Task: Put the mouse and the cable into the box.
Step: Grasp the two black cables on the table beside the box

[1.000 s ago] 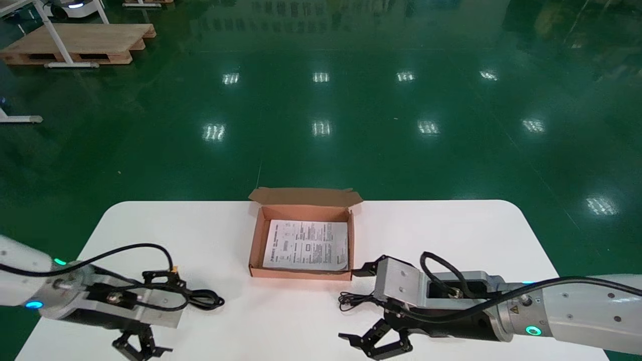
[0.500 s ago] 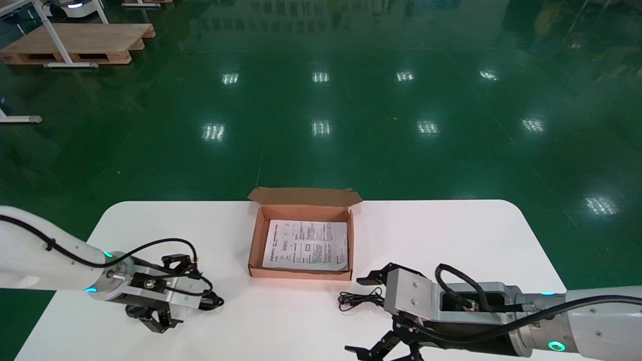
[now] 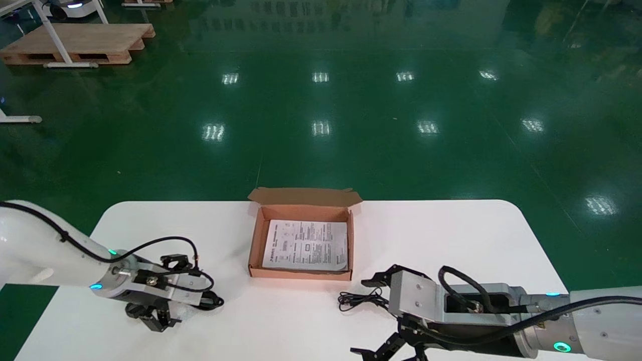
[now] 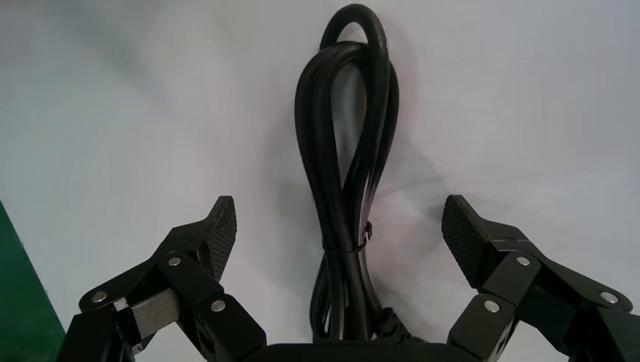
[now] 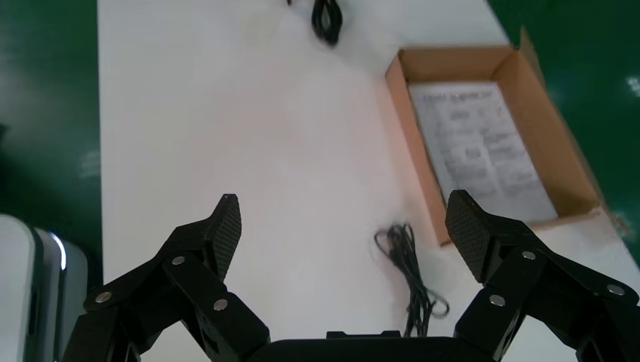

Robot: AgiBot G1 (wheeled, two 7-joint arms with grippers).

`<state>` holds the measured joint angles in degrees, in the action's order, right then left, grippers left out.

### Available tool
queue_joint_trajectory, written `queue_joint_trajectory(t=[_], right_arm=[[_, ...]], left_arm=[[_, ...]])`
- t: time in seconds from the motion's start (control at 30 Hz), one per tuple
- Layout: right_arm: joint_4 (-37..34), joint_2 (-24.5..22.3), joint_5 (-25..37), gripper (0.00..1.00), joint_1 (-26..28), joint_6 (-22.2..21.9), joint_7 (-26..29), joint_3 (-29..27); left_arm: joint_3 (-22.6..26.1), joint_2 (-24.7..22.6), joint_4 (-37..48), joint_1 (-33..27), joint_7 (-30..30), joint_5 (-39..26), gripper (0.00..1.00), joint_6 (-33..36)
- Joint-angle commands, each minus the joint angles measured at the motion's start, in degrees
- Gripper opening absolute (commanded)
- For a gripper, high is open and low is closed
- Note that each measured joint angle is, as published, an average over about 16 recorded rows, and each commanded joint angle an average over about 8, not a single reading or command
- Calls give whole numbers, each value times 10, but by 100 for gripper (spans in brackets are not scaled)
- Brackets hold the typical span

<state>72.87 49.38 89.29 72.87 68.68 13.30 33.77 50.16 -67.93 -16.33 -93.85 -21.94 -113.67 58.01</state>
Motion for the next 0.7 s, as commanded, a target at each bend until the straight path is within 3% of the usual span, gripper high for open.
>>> queue_joint_trajectory(t=[0.03,0.37,0.53,0.7], right_arm=[[-3,3,13,100,4,2,3,7],[-163,127,187,100,22,-123,-30,69],[-264,179,217,100,41,-171,-63,81],[-334,209,216,100,60,-187,-95,82]], left_arm=[[-1,-4,12,-4,-5,1,100,0],[-5,-16,51,-14,-32,8,100,-6],[-6,-20,65,-18,-43,11,100,-9],[-8,-24,77,-21,-51,13,100,-11]])
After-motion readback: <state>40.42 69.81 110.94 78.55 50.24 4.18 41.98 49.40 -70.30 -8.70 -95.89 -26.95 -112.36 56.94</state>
